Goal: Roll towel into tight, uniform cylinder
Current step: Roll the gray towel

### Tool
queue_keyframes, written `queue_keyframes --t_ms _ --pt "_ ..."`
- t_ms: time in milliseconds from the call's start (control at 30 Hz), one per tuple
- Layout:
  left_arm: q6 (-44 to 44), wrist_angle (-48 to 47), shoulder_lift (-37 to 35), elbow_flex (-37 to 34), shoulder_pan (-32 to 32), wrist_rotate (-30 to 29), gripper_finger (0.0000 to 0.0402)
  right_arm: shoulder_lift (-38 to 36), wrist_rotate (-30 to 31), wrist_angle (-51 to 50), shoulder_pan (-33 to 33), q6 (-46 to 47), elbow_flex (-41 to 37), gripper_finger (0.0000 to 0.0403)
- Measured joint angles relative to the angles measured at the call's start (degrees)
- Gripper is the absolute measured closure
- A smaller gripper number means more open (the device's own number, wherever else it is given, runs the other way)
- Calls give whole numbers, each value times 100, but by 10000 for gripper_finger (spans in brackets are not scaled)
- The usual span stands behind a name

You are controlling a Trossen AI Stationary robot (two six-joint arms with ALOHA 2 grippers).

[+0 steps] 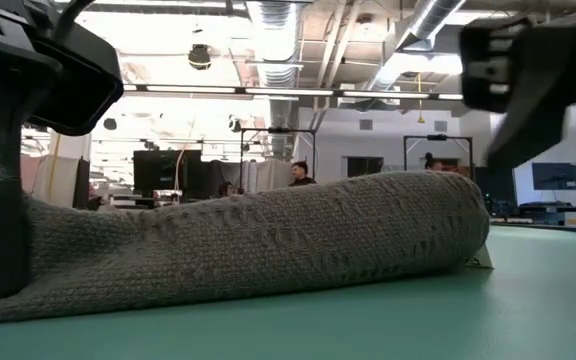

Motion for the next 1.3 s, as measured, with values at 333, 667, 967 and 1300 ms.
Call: queue_keyframes --t_ms 333,667,967,1300 --pt "16 55 0 2 -2 47 401 66 107 -60 -376 -158 39 198" --pt "64 127 0 4 -2 43 399 105 -190 -241 -707 -108 37 198" --pt "504 158 -200 4 -4 -119 357 105 -486 -637 -1111 103 37 198" --pt "662 194 -404 4 -2 -87 327 93 -893 -946 -1344 532 45 291"
